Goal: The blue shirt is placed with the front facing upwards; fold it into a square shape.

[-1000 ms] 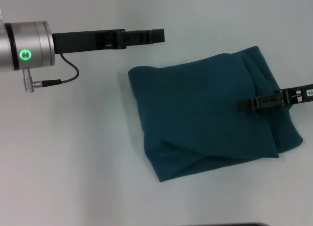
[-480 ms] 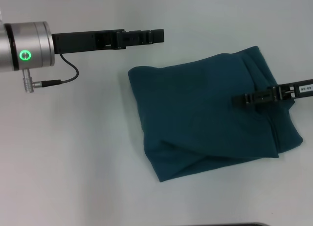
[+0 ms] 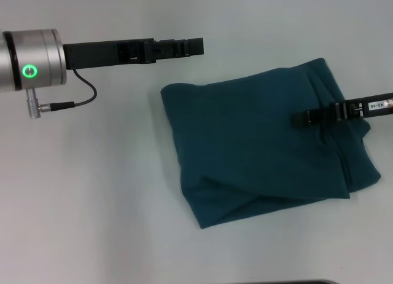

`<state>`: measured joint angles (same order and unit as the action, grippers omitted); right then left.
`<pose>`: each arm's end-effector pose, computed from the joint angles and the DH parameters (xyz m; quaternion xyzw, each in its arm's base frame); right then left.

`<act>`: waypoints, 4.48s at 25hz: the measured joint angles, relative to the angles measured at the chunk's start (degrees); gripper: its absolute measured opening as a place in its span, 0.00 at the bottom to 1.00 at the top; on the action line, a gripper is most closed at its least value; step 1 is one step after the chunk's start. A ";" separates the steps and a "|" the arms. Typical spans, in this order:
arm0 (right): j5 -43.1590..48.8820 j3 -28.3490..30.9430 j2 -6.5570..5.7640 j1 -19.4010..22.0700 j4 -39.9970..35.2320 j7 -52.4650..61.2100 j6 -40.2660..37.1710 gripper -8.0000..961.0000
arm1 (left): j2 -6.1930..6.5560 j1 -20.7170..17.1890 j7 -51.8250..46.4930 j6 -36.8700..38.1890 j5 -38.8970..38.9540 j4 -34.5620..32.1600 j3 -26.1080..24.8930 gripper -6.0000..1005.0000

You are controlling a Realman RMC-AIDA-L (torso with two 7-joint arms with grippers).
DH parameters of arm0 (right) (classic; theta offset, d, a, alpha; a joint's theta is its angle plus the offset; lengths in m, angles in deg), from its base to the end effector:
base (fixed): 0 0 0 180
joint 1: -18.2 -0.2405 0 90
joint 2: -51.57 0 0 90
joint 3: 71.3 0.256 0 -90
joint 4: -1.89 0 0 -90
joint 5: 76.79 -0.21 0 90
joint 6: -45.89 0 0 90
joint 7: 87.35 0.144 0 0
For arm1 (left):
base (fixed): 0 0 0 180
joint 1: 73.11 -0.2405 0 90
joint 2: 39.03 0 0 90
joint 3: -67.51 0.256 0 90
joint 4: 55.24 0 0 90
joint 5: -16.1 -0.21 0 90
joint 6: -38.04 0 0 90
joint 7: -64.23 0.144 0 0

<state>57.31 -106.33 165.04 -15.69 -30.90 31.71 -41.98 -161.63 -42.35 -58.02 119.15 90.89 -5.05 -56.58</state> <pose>0.3057 0.3297 0.0148 -0.8275 0.5453 0.1176 0.0635 -0.1964 0.3553 -0.0158 -0.8560 -0.4374 -0.2703 0.0542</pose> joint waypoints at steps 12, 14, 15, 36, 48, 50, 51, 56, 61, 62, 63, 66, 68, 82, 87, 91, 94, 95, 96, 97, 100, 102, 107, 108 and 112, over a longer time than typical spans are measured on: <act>-6.16 0.04 0.12 0.11 0.12 -3.20 -2.32 0.12 | 0.00 -0.01 0.42 0.00 0.00 -0.01 -0.05 0.96; -6.56 0.09 0.19 0.05 0.10 -3.48 -2.30 0.09 | 0.00 -0.01 0.58 0.01 0.00 -0.07 -0.10 0.96; -7.01 0.11 0.29 0.01 -0.01 -3.70 -2.28 0.07 | 0.00 0.00 0.64 0.00 0.00 -0.17 -0.13 0.96; -12.59 -0.13 0.78 -1.20 -0.60 -5.44 3.35 0.04 | 0.14 0.01 1.67 0.15 0.00 -1.68 -1.07 0.96; -12.19 -1.84 1.13 -0.24 -0.05 -5.50 7.40 0.05 | 0.21 0.22 1.67 0.07 0.00 -1.67 -1.08 0.96; -12.16 -2.41 1.13 0.48 -0.33 -5.60 7.05 0.05 | 0.26 0.36 1.67 0.02 0.00 -1.67 -1.40 0.96; -12.16 -2.41 1.13 0.76 -0.47 -5.60 7.03 0.05 | 0.27 0.39 1.67 0.02 0.00 -1.67 -1.46 0.96; -12.27 -2.05 0.53 1.81 -0.76 -5.59 6.02 0.19 | 0.36 0.48 1.67 0.00 0.00 -1.67 -1.50 0.96; -12.11 -2.06 -0.76 3.73 -2.35 -4.86 1.55 0.54 | 0.42 0.54 1.67 0.00 0.00 -1.67 -1.51 0.96; -12.11 -1.98 -1.13 4.25 -2.64 -4.61 0.36 0.58 | 0.45 0.54 1.66 0.00 0.00 -1.67 -1.52 0.96; -12.12 -1.85 -1.57 4.72 -3.02 -4.12 -0.90 0.62 | 0.45 0.54 1.65 0.01 0.00 -1.67 -1.52 0.96; -11.93 -1.91 -2.78 5.98 -4.17 -1.33 -3.91 0.75 | 0.45 0.60 1.64 0.05 0.00 -1.67 -1.51 0.96; -11.59 -1.92 -3.39 6.64 -4.46 0.28 -5.27 0.77 | 0.44 0.62 1.65 0.05 0.00 -1.67 -1.51 0.96; -7.29 -2.21 -2.22 6.30 -3.51 2.59 -2.49 0.85 | 0.35 0.63 2.11 0.00 0.00 -1.67 -1.32 0.96; -5.98 -2.06 -1.69 5.87 -3.50 2.84 -1.36 0.85 | 0.42 0.49 2.17 0.12 0.00 -1.67 -1.39 0.96; -5.95 -2.00 -1.75 5.82 -3.50 2.98 -1.21 0.85 | 0.44 0.47 2.19 0.09 0.00 -1.67 -1.41 0.96; -5.95 -2.18 -1.75 5.73 -3.50 2.99 -0.98 0.85 | 0.44 0.47 2.19 0.11 0.00 -1.67 -1.43 0.96; -5.77 -2.42 -1.49 5.43 -3.50 3.00 -0.72 0.85 | 0.44 0.49 2.19 0.13 0.00 -1.67 -1.42 0.96; -5.63 -2.48 -1.34 5.27 -3.50 3.00 -0.56 0.85 | 0.44 0.49 2.20 0.14 0.00 -1.67 -1.43 0.96; -5.63 -2.48 -1.34 5.27 -3.50 3.00 -0.56 0.85 | 0.44 0.50 2.19 0.16 0.00 -1.67 -1.42 0.96; -4.67 -2.52 -0.69 4.70 -3.50 2.96 -0.10 0.85 | 0.44 0.51 2.24 0.24 0.00 -1.67 -1.43 0.96; -4.28 -2.57 -0.29 4.31 -3.50 2.78 0.00 0.85 | 0.44 0.52 2.32 0.15 0.00 -1.68 -1.42 0.96; -4.03 -2.59 -0.05 3.66 -3.50 2.81 0.12 0.85 | 0.43 0.50 2.48 0.05 0.00 -1.99 -1.41 0.96; -4.02 -2.59 -0.04 3.65 -3.50 2.91 0.18 0.85 | 0.44 0.52 2.54 0.05 0.00 -2.10 -1.42 0.96; -4.02 -2.31 -0.31 4.03 -3.50 3.37 0.26 0.85 | 0.43 0.54 2.71 0.02 0.00 -2.32 -1.43 0.96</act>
<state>53.29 -108.64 164.74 -11.65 -34.40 35.08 -41.72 -161.20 -41.81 -55.31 119.17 90.89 -7.37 -58.01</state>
